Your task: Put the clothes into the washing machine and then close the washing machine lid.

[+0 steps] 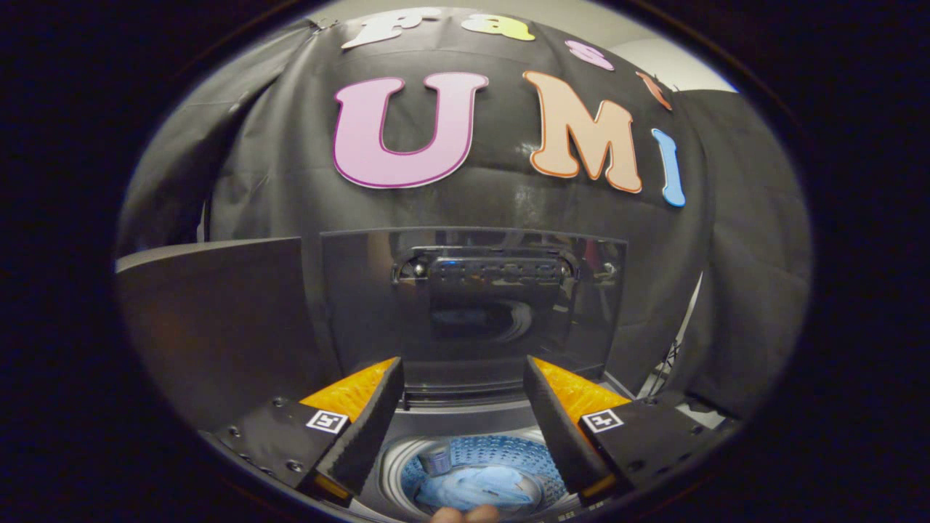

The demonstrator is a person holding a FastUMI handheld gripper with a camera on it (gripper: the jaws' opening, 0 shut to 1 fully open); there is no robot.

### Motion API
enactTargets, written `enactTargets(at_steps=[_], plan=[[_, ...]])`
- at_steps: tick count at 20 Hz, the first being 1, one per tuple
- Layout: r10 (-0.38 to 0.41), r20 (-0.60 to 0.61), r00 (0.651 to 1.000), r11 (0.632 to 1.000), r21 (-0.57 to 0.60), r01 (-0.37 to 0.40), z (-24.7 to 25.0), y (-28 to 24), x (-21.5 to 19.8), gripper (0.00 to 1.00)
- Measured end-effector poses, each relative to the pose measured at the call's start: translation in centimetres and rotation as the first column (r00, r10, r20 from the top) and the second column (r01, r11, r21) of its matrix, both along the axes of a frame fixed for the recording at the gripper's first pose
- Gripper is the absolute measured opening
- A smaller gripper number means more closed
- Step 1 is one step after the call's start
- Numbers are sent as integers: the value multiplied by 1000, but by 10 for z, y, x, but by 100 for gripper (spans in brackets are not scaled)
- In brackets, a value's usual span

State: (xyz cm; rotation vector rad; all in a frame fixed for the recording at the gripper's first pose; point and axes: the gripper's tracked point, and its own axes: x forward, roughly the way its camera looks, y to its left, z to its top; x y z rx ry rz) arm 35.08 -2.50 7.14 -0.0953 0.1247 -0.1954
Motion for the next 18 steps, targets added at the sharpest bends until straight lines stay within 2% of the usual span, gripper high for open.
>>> enactTargets(at_steps=[12,18], plan=[[12,98,995,999,-46,-8,98,20,-3,100],[138,193,972,989,-72,-126,163,40,49,100]])
